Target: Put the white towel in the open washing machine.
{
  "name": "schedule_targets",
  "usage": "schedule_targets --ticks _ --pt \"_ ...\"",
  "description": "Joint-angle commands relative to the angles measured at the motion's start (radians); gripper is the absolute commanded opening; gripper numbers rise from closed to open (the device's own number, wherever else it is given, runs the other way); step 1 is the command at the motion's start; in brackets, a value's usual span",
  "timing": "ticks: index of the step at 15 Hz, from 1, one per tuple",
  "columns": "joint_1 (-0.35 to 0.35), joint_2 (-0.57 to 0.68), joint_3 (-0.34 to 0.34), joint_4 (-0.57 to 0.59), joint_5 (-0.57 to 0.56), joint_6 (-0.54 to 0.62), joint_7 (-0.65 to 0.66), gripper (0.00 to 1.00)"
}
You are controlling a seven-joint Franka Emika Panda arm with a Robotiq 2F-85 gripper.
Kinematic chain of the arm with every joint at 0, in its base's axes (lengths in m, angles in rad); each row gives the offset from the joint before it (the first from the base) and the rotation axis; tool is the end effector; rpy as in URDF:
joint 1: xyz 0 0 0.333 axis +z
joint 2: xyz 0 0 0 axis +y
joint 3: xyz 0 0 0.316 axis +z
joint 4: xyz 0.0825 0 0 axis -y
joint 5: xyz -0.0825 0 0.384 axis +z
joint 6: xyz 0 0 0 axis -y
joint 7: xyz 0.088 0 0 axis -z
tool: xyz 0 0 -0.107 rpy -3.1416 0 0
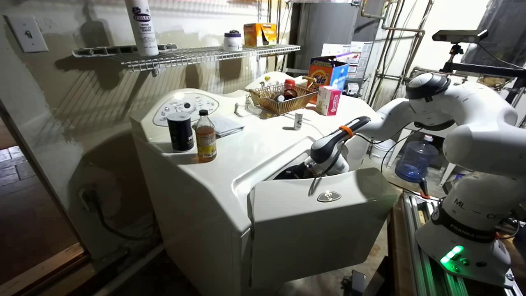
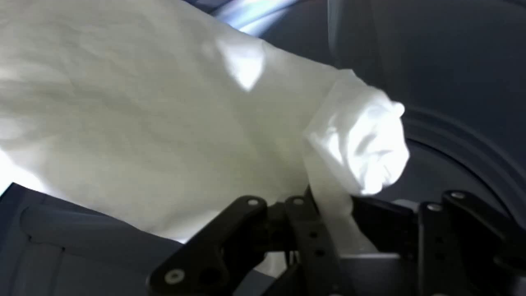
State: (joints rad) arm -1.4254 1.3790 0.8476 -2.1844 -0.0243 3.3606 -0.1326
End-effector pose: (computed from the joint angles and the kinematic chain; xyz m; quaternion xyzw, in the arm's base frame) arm 0.4687 -0.2053 -0.0010 -0.7998 0.4414 -0.2165 0.3444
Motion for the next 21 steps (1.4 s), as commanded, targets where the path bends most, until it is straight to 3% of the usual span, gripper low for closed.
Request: schedule_targets --ticks 1,4,5,6,9,11,12,16,21 --pt "-0.034 0.129 0.032 0.063 -0.054 0.027 0.077 0.00" --pt "-0.073 0.213 0.089 0.076 -0.081 0.054 0.104 0.00" --pt "-0.098 0.124 0.134 -0.001 -0.054 0.056 0.149 0.00" --pt "-0.109 0.138 0.154 -0.007 -0.057 0.064 0.159 0.00" --pt "-0.131 0.137 0.166 -0.035 -0.104 0.054 0.257 0.00" --pt "-0.131 0.137 0.172 -0.033 -0.054 0.011 0.211 0.00" --pt "-0.130 0.136 0.169 -0.032 -0.055 -0.011 0.205 0.25" --pt "-0.071 0.134 0.111 -0.001 -0.066 -0.031 0.165 0.42" --pt "0.031 0.090 0.038 0.032 -0.082 -0.003 0.113 0.78"
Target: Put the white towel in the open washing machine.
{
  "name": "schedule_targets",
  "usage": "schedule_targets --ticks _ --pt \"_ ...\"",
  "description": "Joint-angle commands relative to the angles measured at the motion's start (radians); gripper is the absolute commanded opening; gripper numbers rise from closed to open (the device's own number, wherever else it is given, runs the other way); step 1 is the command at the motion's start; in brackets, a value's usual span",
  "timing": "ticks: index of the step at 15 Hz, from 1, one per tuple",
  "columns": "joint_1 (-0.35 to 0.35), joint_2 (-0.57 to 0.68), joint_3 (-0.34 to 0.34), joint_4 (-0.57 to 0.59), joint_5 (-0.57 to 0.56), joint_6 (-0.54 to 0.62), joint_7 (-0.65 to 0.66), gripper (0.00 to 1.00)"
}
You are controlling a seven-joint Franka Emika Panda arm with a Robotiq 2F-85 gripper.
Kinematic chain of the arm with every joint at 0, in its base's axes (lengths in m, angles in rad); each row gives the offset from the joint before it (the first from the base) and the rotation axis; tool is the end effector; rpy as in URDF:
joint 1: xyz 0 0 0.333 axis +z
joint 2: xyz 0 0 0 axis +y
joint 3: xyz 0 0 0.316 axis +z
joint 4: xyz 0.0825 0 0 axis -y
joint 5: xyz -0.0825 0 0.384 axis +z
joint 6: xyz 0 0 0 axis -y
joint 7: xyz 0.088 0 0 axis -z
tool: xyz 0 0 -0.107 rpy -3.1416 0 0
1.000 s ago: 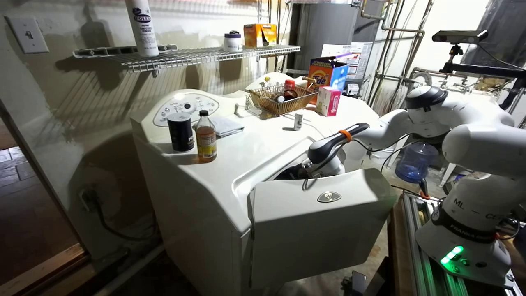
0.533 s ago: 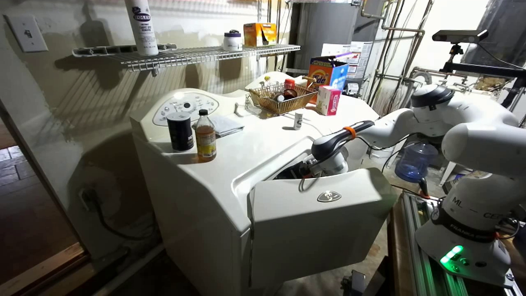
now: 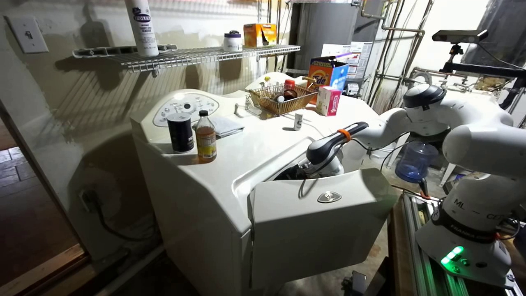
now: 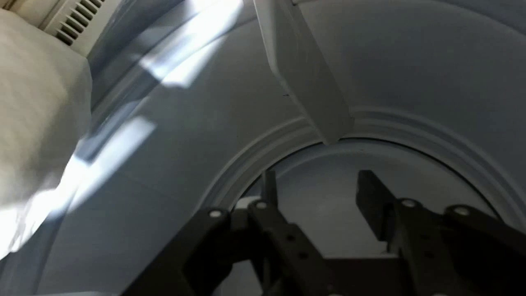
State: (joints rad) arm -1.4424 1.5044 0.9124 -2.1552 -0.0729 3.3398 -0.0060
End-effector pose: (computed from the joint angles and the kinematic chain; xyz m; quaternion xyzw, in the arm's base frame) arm 0.4903 -0.1753 -0.0010 -0.7471 0.4810 -0.1958 0.4149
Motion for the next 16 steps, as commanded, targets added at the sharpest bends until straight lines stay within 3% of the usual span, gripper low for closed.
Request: schedule_targets --ticks 1,3,4,10,16 --pt "0.059 -0.051 -0.037 0.001 -0.033 0.018 -0.016 0.85" --pt "0.066 -0.076 -0.052 -0.004 -0.036 0.032 -0.023 0.99" --pt "0.064 -0.088 -0.061 -0.006 -0.038 0.032 -0.026 1.00" --pt "-0.001 -0.137 -0.075 -0.055 -0.045 0.013 -0.023 1.00" --pt "-0.050 -0.283 -0.108 -0.160 -0.010 -0.045 0.002 1.00"
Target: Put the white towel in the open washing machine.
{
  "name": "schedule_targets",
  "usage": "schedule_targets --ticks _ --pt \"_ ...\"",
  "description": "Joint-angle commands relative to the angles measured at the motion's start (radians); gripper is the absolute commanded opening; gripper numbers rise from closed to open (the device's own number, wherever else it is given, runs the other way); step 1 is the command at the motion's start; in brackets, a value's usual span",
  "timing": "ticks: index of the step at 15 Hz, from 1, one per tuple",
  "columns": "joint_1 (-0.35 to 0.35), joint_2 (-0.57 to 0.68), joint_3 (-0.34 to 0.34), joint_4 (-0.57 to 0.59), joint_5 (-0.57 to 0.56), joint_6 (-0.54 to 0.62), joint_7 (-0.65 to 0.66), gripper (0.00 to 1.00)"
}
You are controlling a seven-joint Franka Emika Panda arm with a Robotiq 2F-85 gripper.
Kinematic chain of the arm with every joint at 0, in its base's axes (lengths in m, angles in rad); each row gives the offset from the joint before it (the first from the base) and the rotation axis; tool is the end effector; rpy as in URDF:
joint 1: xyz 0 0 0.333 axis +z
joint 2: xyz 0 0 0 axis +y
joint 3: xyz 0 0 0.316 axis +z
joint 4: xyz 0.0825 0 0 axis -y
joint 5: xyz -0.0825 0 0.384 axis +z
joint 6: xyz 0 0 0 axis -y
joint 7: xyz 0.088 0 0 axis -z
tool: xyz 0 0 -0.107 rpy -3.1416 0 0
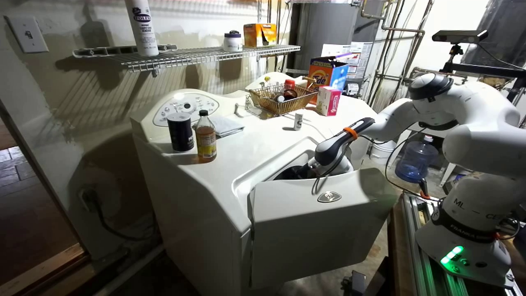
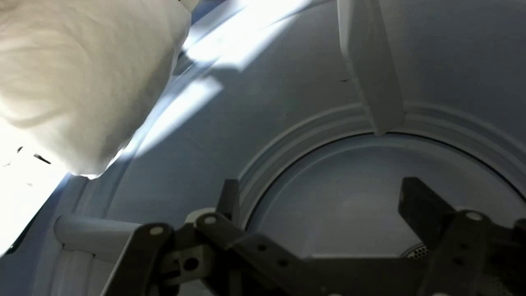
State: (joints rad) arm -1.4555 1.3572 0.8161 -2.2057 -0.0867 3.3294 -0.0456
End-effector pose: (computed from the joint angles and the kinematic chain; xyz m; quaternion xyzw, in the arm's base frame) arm 0.4528 -0.2146 -0.0056 -0.7951 0.4578 -0.1967 0.3456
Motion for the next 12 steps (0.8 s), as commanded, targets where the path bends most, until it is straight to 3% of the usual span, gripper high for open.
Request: schedule_targets --ticks 1,12 --pt "-0.040 -0.167 -0.019 -0.122 0.008 -0.043 0.040 1.00" --pt "-0.132 -0.493 0.000 -0.355 0.000 -0.145 0.009 1.00"
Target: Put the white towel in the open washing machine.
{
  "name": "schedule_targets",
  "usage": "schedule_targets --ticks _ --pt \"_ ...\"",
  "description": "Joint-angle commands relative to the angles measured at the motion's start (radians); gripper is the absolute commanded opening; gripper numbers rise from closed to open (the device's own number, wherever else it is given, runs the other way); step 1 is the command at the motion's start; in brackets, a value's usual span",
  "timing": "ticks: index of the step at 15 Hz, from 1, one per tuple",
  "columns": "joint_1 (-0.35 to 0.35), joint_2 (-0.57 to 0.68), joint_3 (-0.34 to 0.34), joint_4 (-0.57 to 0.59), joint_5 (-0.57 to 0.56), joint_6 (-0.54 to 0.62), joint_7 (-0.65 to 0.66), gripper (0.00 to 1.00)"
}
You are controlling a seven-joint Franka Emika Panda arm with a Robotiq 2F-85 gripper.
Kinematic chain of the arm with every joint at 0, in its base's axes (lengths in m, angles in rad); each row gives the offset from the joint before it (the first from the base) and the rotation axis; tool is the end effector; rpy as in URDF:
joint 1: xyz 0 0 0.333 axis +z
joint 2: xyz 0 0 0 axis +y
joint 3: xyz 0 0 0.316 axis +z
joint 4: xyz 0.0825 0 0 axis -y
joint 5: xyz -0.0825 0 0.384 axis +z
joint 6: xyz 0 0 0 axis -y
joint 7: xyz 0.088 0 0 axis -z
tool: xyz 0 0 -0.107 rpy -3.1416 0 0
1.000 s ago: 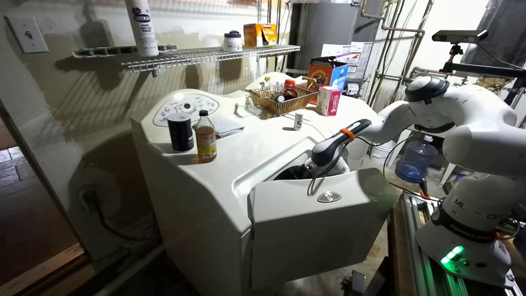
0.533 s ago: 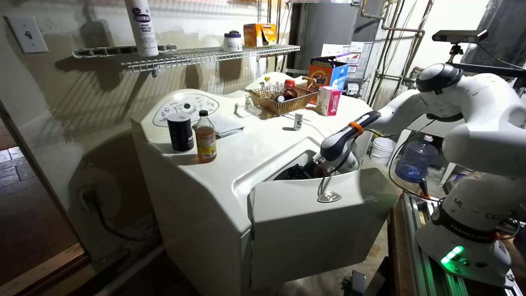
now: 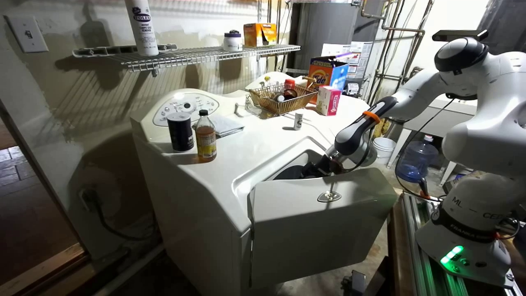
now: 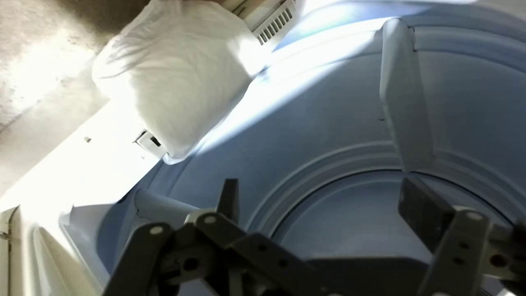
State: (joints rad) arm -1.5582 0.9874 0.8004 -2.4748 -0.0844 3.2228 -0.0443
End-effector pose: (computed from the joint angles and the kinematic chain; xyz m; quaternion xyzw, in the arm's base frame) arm 0.3831 -0.2310 0.0602 -0.8547 0.4088 -0.1505 0.2826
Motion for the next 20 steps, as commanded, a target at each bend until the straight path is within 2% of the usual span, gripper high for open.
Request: schedule_targets --ticks 1,2,4,7,9,10,14,17,20 --pt "-0.045 -0.149 0.030 -0.108 -0.005 -0.051 0.004 1.00" --pt "-0.054 -0.183 0.042 -0.127 -0.006 -0.079 0.001 1.00" --pt "-0.060 -0.246 0.072 -0.160 -0.005 -0.059 -0.002 1.00" --pt "-0.043 -0.359 0.103 -0.193 0.006 -0.061 0.000 1.00" --pt "-0.012 -0.455 0.115 -0.217 0.020 -0.051 0.018 1.00" --pt "0.030 -0.498 0.098 -0.219 0.026 -0.042 0.027 1.00" --pt "0.097 -0.686 0.122 -0.245 0.042 -0.108 0.065 1.00" --pt "0.071 -0.829 0.233 -0.247 -0.003 -0.171 0.140 1.00" --pt "0.010 -0.956 0.413 -0.189 0.055 -0.354 0.130 1.00"
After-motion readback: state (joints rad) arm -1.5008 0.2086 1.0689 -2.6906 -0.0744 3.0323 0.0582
